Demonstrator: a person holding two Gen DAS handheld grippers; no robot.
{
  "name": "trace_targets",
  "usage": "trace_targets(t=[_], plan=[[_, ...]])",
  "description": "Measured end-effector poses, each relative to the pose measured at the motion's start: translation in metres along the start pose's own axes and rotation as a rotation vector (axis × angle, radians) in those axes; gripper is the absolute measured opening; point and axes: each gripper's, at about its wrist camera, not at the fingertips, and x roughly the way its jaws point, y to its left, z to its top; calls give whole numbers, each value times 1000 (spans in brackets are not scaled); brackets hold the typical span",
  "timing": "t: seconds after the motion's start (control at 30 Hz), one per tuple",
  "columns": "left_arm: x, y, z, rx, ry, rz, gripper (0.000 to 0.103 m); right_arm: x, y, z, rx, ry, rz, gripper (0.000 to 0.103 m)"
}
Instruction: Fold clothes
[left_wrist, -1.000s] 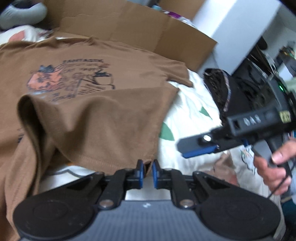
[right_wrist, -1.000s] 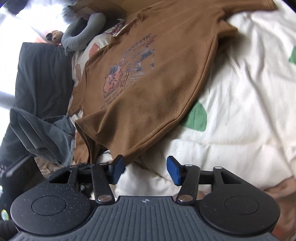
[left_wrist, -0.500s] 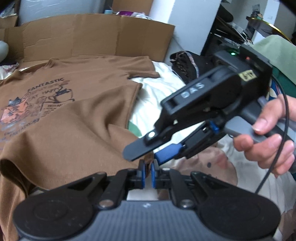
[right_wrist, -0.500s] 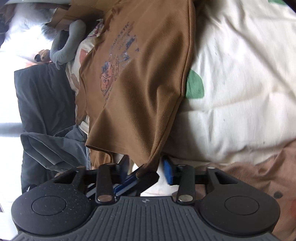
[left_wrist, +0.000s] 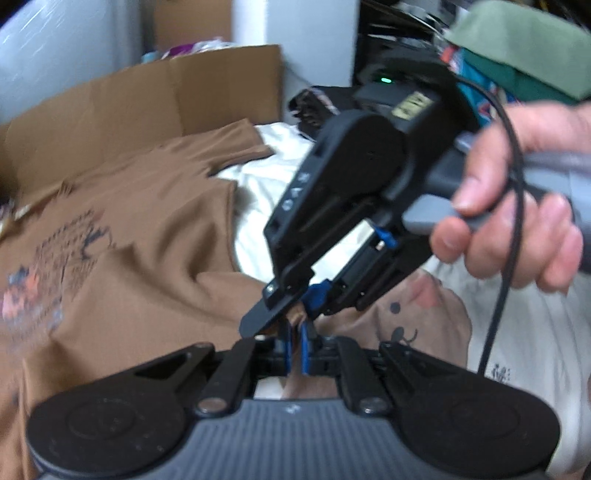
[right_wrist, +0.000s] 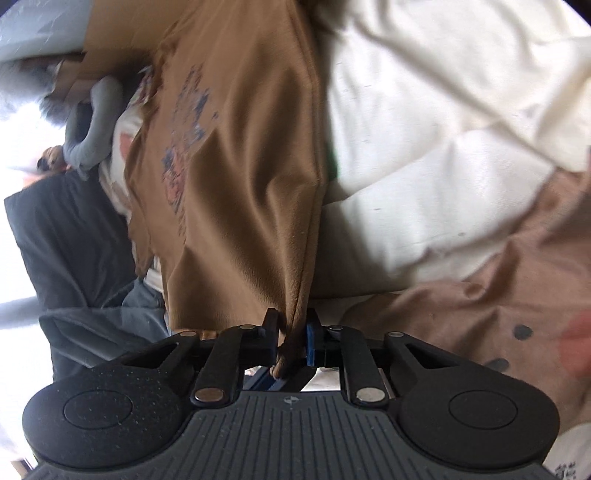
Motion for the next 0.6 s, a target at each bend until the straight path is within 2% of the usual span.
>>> trace_targets(t=[0.13,0.23,0.37,0.6], plan=[[1,-12,3,46,9,-4,5,-7,-4,-2,35,-7,-40,8],[-2,-12,2,26,21,-33,7,-15,-9,-3,42,-10,-68,4],[-8,3,2,-61,38,-47,10,-24,-15,-3,42,-21,-90,3],[-23,43,-5,-227,86,22,11,-47,-20,-4,2,-56,-119,3]])
